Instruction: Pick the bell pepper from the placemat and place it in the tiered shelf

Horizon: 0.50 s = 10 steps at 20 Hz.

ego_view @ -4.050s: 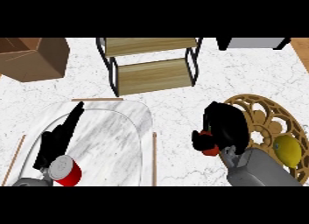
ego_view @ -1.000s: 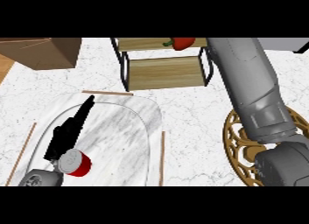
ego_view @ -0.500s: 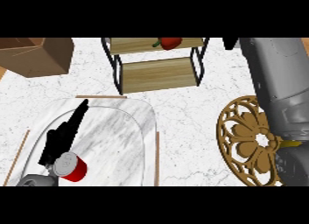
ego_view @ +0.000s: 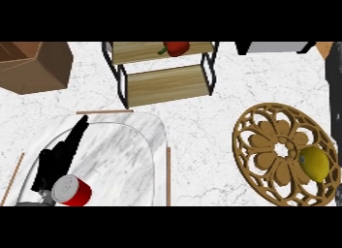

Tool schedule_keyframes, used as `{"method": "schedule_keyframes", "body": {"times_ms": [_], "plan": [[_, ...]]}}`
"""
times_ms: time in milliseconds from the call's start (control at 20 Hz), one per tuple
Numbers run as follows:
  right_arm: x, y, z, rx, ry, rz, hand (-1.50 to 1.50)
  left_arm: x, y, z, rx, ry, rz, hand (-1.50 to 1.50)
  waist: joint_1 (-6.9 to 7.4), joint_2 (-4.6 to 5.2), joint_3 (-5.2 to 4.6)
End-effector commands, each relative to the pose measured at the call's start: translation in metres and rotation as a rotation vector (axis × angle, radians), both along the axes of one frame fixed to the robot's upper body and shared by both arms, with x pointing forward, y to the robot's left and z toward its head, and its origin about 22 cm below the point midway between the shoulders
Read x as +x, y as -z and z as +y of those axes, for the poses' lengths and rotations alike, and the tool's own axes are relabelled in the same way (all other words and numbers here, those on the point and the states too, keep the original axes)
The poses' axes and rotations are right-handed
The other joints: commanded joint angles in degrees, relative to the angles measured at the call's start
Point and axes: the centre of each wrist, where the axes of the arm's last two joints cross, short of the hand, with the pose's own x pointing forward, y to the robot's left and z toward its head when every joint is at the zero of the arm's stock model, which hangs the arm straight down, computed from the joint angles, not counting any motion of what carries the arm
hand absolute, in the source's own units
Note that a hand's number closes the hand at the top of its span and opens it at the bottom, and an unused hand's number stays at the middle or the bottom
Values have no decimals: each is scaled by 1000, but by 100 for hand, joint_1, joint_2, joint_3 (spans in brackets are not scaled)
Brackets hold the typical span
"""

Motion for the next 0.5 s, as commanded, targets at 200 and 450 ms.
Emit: {"method": "schedule_keyframes", "body": {"times_ms": [200,450], "plan": [[-70,22,-78,-84,-79,24,-150,9,5,3,-8,1,64,0,-1,60,-37],[-110,8,-94,-139,-101,67,-150,-4,3,11,-8,-11,67,0,64,60,-38]]}}
